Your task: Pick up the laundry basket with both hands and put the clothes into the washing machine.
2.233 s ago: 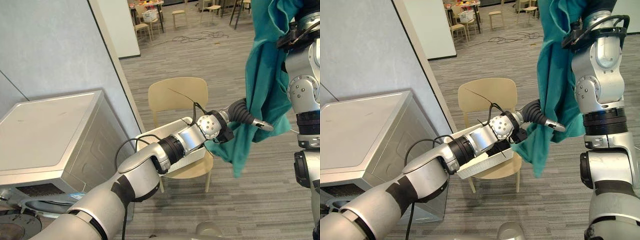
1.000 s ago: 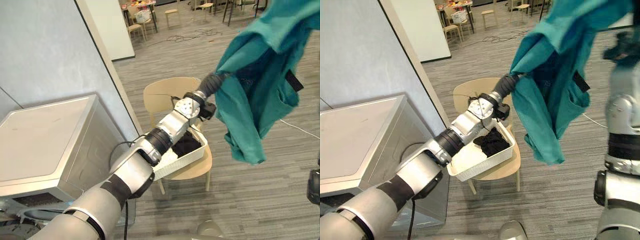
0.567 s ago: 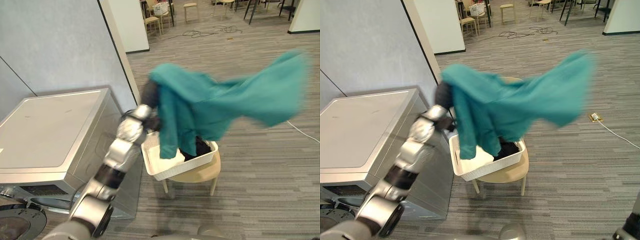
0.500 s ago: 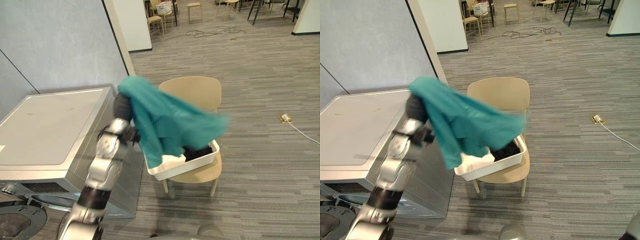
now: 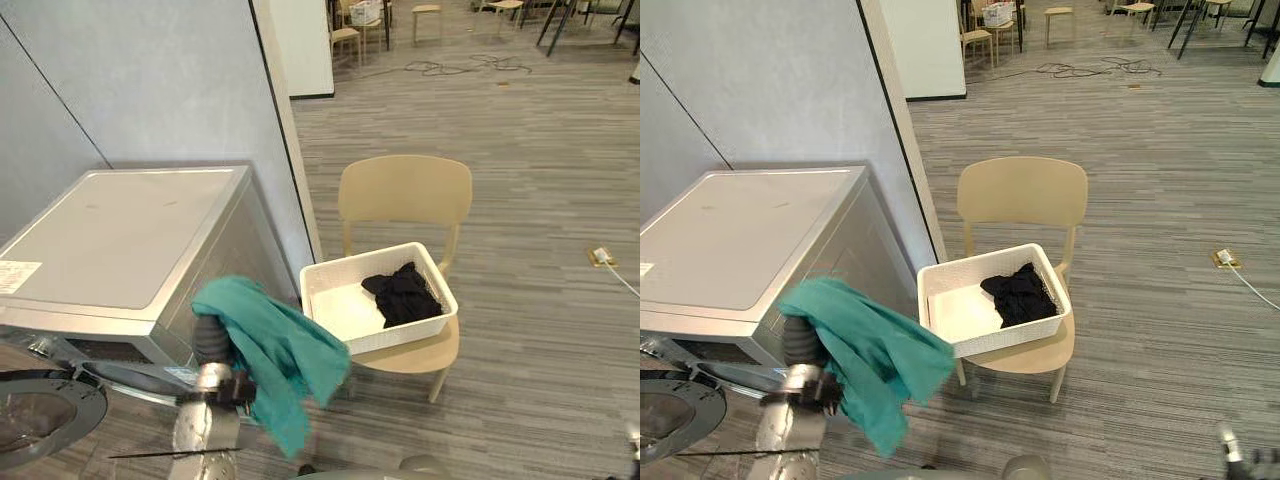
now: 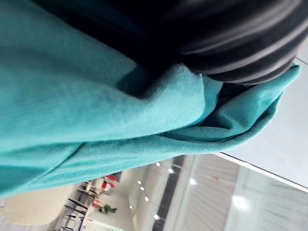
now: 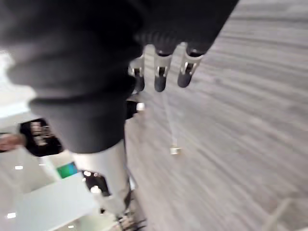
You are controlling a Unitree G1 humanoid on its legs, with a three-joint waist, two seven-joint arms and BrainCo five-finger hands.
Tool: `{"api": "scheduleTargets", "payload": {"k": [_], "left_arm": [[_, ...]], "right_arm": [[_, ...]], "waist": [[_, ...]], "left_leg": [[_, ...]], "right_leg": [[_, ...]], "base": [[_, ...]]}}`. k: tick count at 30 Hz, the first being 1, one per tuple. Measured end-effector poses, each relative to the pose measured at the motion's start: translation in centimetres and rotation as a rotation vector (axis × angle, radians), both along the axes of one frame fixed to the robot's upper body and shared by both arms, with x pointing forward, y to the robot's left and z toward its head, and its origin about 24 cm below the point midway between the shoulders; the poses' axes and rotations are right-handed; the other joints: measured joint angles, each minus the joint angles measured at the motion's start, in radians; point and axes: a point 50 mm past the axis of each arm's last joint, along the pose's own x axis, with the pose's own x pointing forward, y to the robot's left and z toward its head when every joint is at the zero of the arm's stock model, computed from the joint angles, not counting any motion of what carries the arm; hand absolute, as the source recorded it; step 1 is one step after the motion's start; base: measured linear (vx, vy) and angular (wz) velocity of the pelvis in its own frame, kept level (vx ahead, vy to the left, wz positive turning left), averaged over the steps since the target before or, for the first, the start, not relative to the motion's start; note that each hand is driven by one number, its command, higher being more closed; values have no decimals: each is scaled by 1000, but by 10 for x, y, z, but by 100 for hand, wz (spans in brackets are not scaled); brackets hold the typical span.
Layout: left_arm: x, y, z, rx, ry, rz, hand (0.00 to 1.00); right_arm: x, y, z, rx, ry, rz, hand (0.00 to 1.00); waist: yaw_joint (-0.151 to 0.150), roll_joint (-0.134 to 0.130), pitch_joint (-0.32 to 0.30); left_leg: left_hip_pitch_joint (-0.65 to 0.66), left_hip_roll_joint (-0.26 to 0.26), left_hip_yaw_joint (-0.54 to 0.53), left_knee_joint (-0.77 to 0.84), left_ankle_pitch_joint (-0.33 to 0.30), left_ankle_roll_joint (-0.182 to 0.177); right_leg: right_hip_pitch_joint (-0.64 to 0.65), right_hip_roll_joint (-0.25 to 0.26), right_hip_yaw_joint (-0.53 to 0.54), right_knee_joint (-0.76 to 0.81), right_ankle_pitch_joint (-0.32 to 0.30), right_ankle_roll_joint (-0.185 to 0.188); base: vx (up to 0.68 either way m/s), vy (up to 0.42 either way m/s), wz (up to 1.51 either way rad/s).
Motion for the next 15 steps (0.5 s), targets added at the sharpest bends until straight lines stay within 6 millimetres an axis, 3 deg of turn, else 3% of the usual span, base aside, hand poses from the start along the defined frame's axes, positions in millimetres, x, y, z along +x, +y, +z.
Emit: {"api": "scheduleTargets", "payload": {"k": [3,8,12,15], "left_arm": [[-7,-6,-28,18,139,-15,100],[-20,-4,-58,85,315,3,100],[-16,8,-56,122,313,72,100],[-9,12,-50,131,279,106,100]], "right_arm": [[-7,18,-25,123,86,22,0],[-7,37,-43,216,161,63,0],[25,59,-47,252,135,224,0],[61,76,-44,240,89,389,0]], "waist": [[27,1,-1],[50,-1,-1],[57,-27,32],[86,-36,97]], "left_leg": [[-2,2,25,28,-2,2],[-8,4,30,34,-8,-5],[-109,2,20,130,-14,-22],[-200,15,-22,186,-30,-43]], "right_leg": [[3,-8,-1,19,-14,0],[-14,-13,0,51,-35,-3],[-126,-29,3,189,-78,-24],[-211,-29,-31,297,-125,-56]], "base": [[3,-2,3],[7,-7,2],[-46,-58,9],[-145,-141,39]]}}
